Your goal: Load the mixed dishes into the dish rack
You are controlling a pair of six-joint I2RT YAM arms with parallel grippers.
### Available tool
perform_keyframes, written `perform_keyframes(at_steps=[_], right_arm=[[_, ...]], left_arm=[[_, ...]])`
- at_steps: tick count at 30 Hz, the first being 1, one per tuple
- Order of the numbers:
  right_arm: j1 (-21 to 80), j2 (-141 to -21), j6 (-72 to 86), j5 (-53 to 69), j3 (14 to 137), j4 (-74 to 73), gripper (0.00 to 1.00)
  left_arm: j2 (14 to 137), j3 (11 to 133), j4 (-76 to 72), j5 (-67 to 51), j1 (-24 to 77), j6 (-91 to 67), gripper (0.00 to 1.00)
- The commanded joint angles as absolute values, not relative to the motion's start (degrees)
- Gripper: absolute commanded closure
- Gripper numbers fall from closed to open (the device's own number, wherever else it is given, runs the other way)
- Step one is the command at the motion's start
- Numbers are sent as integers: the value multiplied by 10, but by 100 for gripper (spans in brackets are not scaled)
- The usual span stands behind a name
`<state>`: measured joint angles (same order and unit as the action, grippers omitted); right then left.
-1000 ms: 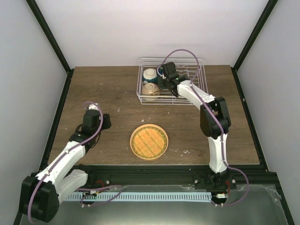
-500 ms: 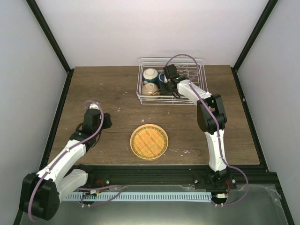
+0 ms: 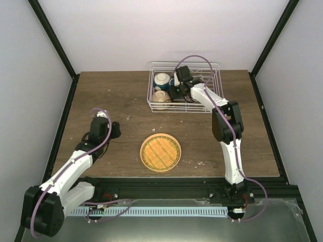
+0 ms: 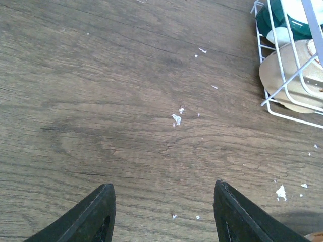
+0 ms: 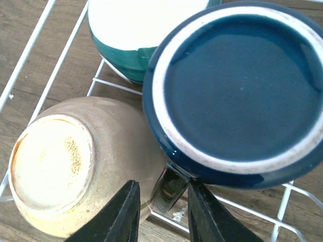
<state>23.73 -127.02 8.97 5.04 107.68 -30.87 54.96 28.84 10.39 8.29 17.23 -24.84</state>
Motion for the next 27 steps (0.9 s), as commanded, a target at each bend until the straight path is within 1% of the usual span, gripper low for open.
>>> perform_keyframes(at_steps=[1,4,6,9,11,14,19,23,27], right_arm=[[239,-1271,82,62,1098,-314,71],[240,-1260,82,46,1090,-316,70],[239,-1247,82,25,1082,-317,67],[239,-1227,82,-11,1075,-327,58],[239,-1210,80,-34,1067,-329,44],[239,-1180,75,-42,1058,-323,27],[239,-1138,65,-62,1057,-321,8],[239,-1107,61,-75,1043,-319,2],[239,-1048,64,-70,967,-288,0]], left_arm=[[552,301,98,73,171,-244,44],[553,300,98,72,171,-244,44],[553,301,99,70,171,-243,44],[554,303,102,65,171,-241,44],[555,304,105,60,172,-240,44],[559,303,101,54,177,-239,44],[582,314,106,80,206,-230,43],[604,326,106,99,236,-229,43],[621,330,99,100,259,-233,43]])
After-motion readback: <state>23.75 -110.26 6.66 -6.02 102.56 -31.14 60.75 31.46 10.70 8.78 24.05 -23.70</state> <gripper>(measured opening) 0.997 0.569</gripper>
